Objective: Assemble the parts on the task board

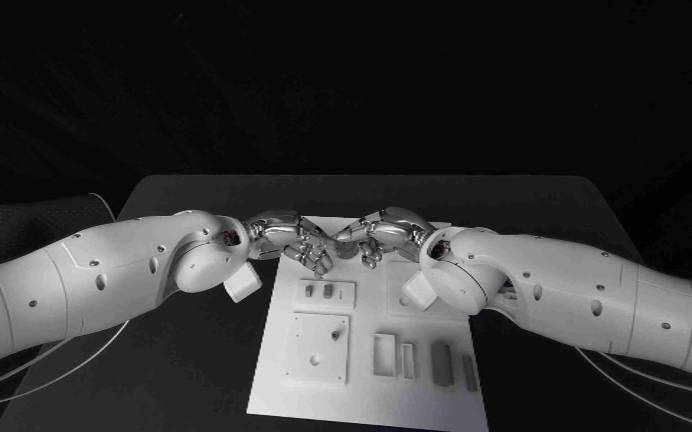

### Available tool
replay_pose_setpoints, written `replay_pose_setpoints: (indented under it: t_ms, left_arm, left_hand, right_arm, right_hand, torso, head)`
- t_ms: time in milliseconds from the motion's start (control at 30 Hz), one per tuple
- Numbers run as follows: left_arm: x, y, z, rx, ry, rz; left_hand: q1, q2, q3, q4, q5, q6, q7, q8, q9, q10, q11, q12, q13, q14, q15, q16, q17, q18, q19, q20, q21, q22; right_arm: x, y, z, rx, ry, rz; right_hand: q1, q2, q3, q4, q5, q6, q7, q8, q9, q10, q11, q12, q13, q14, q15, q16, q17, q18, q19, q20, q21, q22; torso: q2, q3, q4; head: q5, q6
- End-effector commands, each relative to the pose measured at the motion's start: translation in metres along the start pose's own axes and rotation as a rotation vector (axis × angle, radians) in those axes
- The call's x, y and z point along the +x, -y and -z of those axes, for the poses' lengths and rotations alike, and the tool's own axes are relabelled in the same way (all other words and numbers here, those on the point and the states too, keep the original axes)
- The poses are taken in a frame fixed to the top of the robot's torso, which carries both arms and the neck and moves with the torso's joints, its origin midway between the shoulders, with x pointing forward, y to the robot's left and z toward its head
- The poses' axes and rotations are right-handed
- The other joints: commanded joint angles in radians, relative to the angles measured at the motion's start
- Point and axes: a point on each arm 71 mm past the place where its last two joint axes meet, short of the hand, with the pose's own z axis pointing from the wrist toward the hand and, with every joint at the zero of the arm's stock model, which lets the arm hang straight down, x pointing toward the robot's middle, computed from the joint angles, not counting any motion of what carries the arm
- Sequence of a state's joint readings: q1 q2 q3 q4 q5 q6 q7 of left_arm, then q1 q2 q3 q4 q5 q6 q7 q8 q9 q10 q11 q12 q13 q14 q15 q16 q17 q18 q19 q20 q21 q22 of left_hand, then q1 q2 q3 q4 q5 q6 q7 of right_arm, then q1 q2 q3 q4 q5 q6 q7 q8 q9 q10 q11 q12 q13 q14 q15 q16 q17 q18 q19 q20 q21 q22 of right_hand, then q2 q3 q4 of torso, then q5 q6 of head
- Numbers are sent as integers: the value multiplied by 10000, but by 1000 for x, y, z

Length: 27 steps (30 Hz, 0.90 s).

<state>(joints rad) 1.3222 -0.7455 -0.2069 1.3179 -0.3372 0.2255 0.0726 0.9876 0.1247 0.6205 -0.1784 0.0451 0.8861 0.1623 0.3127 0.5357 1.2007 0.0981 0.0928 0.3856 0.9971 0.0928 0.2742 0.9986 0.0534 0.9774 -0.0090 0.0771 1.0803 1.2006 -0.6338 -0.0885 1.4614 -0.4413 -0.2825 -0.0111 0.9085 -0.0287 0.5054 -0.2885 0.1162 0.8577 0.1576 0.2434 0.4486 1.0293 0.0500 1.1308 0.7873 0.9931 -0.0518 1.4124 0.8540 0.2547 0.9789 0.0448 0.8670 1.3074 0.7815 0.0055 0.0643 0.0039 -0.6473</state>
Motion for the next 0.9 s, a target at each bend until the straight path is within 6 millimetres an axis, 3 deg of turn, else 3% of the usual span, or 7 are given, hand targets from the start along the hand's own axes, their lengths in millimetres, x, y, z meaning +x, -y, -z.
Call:
replay_pose_setpoints:
  t_ms: [33, 367, 900]
  left_arm:
    - [2, 2, -1, 140, -143, 71]
    - [2, 2, -1, 135, -145, 70]
    - [2, 2, -1, 118, -173, 70]
  left_hand:
    - [-60, 44, 33, -11, 39, 183, -79, 31, 10, 72, -7, -49, 16, 86, -8, -59, 17, 61, 67, 17, 9, 13]
    - [-89, 50, 53, -29, 39, 181, -77, 29, 15, 71, -6, -50, 19, 87, -7, -62, 22, 61, 67, 18, 9, 21]
    - [-128, 58, 88, -64, 39, 180, -76, 28, 23, 71, -6, -52, 24, 88, -7, -68, 29, 63, 66, 18, 8, 33]
  right_arm:
    - [2, -1, 0, -173, -150, 123]
    - [2, -2, 0, -266, -128, 132]
    - [2, -3, -1, -294, -110, 50]
  right_hand:
    - [211, 48, 72, -20, -23, 168, -20, 81, 29, -47, -71, 50, -18, -4, -74, 63, -12, 71, 3, 15, -3, 137]
    - [662, 355, 37, -30, 10, 557, -164, 376, 213, 19, -206, 81, -57, 19, -187, 102, -16, 71, -1, 28, 51, 173]
    - [523, 169, -178, 2, -225, 459, -156, 345, 241, 47, -203, 64, -100, 31, -201, 95, -38, 71, 6, 42, 50, 154]
  torso:
    - [0, -1, 1]
    - [2, 3, -1]
    - [1, 1, 1]
  head:
    - [3, -6]
    - [7, -10]
    - [6, -18]
